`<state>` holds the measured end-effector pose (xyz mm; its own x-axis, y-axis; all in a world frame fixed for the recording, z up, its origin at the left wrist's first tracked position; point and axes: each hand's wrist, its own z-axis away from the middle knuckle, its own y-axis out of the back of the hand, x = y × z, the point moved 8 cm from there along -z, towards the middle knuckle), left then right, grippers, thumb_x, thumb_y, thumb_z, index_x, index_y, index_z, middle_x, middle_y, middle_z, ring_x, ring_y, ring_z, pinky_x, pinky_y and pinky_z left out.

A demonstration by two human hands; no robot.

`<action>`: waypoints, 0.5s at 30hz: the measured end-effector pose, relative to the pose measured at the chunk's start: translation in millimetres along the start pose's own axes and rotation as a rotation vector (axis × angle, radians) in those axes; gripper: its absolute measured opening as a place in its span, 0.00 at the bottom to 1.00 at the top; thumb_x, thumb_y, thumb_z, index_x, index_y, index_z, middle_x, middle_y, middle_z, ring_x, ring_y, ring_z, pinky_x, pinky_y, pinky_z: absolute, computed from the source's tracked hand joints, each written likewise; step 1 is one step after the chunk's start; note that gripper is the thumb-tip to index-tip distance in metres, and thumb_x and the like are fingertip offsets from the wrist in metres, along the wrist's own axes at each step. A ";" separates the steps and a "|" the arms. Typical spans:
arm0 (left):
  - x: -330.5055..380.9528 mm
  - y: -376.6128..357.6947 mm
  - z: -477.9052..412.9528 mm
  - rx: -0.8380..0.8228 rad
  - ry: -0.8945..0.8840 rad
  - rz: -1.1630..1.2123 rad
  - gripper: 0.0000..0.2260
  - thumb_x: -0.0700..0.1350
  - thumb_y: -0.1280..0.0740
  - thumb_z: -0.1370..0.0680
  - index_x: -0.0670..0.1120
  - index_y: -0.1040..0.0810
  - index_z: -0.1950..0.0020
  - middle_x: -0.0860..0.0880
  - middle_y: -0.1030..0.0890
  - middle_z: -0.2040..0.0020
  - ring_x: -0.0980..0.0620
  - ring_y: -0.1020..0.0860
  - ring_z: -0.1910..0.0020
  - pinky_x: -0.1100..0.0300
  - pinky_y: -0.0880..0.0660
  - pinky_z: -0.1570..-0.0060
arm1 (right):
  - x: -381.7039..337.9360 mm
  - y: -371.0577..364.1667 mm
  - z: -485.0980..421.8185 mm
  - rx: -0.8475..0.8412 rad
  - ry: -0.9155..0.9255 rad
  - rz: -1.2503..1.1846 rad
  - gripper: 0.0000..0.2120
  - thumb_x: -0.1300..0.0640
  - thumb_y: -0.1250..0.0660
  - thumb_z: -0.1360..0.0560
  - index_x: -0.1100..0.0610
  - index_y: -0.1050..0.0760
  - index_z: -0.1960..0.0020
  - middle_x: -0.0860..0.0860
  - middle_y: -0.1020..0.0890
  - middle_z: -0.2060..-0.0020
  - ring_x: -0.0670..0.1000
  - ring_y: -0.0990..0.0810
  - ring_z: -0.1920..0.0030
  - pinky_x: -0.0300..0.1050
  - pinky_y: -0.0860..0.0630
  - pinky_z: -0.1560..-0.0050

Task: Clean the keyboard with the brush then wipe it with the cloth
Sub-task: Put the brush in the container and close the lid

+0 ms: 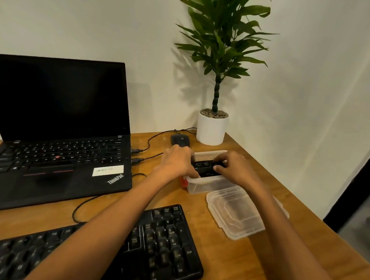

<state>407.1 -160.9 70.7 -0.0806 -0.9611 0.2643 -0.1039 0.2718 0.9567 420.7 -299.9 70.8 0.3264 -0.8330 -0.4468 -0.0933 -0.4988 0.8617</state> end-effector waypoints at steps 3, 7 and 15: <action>-0.8 -4.5 -3.6 0.007 0.013 -0.056 0.22 0.55 0.28 0.33 0.50 0.23 0.42 0.47 0.22 0.47 0.48 0.27 0.46 0.58 0.32 0.57 | -0.8 -0.7 -1.0 0.015 0.008 0.031 0.12 0.59 0.34 0.26 0.57 0.22 0.43 0.53 0.19 0.47 0.51 0.23 0.47 0.44 0.27 0.49; 0.4 -4.1 -3.5 0.025 0.012 -0.064 0.21 0.56 0.28 0.32 0.50 0.22 0.42 0.48 0.22 0.48 0.49 0.28 0.46 0.57 0.32 0.58 | -1.9 -2.0 -0.4 0.030 0.016 0.048 0.12 0.59 0.35 0.25 0.57 0.22 0.43 0.54 0.19 0.47 0.52 0.23 0.47 0.44 0.27 0.49; 0.6 10.7 17.2 0.179 -0.086 0.120 0.26 0.62 0.32 0.30 0.48 0.25 0.37 0.48 0.24 0.44 0.49 0.30 0.43 0.57 0.31 0.51 | 9.7 24.2 13.3 0.148 -0.027 -0.070 0.13 0.58 0.35 0.25 0.58 0.23 0.41 0.56 0.20 0.46 0.52 0.22 0.46 0.47 0.24 0.48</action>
<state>388.9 -157.7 79.0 -0.1864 -0.9158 0.3558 -0.2620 0.3954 0.8803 409.1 -323.2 84.2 0.3120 -0.8001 -0.5123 -0.2095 -0.5839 0.7843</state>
